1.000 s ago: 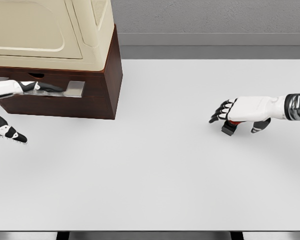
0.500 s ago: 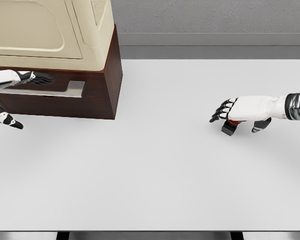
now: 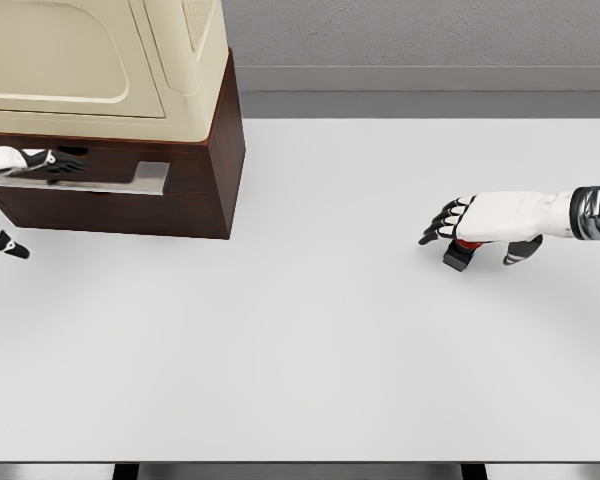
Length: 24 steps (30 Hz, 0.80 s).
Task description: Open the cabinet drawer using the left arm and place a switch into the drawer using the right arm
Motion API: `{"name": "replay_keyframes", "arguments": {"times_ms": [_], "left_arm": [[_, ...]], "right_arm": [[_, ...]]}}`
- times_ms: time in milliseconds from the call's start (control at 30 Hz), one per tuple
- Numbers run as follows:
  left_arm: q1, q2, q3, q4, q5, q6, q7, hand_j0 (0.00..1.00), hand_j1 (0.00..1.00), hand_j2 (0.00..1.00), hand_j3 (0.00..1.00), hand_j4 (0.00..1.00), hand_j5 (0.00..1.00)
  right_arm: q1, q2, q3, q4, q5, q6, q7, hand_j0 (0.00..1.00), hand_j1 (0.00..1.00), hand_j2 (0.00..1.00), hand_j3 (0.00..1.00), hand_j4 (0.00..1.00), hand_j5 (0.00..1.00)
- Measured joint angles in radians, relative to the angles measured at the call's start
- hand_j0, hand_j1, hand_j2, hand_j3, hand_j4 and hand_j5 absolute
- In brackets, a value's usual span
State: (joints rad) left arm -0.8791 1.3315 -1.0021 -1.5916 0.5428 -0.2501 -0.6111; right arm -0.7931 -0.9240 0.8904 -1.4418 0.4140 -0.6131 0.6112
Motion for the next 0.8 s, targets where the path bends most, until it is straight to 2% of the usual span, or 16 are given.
{"name": "replay_keyframes", "arguments": {"times_ms": [800], "left_arm": [[0.029, -0.002, 0.003, 0.001, -0.009, -0.006, 0.005, 1.00, 1.00, 1.00, 1.00, 1.00, 1.00]], "right_arm": [[-0.008, 0.002, 0.014, -0.002, 0.000, 0.000, 0.000, 1.00, 1.00, 1.00, 1.00, 1.00, 1.00]]}}
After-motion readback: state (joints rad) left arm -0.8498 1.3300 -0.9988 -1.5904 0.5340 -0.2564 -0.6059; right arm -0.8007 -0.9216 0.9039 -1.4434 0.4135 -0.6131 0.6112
